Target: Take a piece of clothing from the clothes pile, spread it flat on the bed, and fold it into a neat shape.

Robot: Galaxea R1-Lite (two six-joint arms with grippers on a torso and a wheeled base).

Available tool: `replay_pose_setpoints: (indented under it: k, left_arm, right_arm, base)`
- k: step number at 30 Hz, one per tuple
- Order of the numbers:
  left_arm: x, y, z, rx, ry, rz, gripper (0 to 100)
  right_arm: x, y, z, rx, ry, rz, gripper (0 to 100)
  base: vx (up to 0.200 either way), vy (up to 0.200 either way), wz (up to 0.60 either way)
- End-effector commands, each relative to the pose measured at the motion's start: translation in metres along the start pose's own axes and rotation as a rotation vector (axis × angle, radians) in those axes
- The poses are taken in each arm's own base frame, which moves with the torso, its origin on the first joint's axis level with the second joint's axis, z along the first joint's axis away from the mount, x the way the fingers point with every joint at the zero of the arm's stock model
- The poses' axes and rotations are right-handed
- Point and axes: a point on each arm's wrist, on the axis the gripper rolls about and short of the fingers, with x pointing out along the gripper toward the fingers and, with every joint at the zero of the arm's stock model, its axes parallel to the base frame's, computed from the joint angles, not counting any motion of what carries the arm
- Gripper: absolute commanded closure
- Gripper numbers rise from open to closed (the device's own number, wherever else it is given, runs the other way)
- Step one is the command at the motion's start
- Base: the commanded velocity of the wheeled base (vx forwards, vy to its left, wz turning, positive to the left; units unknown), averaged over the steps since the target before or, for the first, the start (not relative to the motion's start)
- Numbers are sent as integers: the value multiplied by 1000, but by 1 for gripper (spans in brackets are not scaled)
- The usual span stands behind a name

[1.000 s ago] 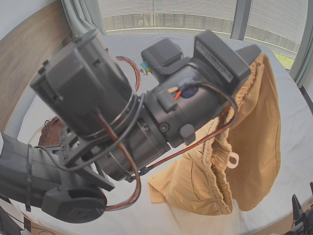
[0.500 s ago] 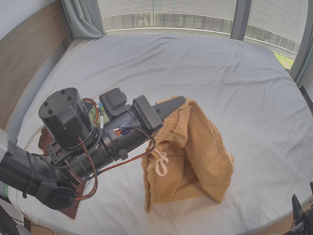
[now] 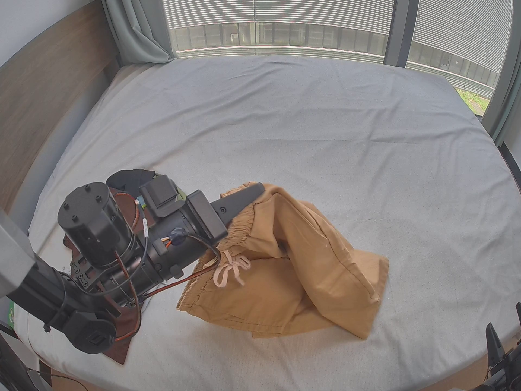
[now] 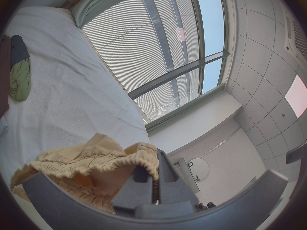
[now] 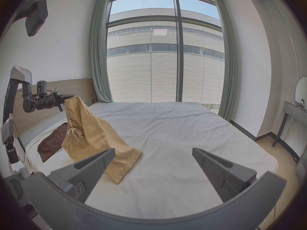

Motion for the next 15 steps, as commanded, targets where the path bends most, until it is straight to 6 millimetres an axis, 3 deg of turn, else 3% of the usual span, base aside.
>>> replay_pose_setpoints:
  k: [1, 6, 15]
  left_arm:
    - [-4, 16, -7, -4, 8, 44, 100]
    - [-13, 27, -7, 29, -12, 72, 100]
    - [-48, 65, 10, 202, -40, 256, 100]
  right_arm:
    - [0, 0, -5, 0, 1, 1, 0]
    - [0, 0, -5, 0, 1, 1, 0]
    - [0, 0, -5, 0, 1, 2, 0]
  base:
    - [0, 0, 0]
    - [0, 0, 0]
    - [0, 0, 0]
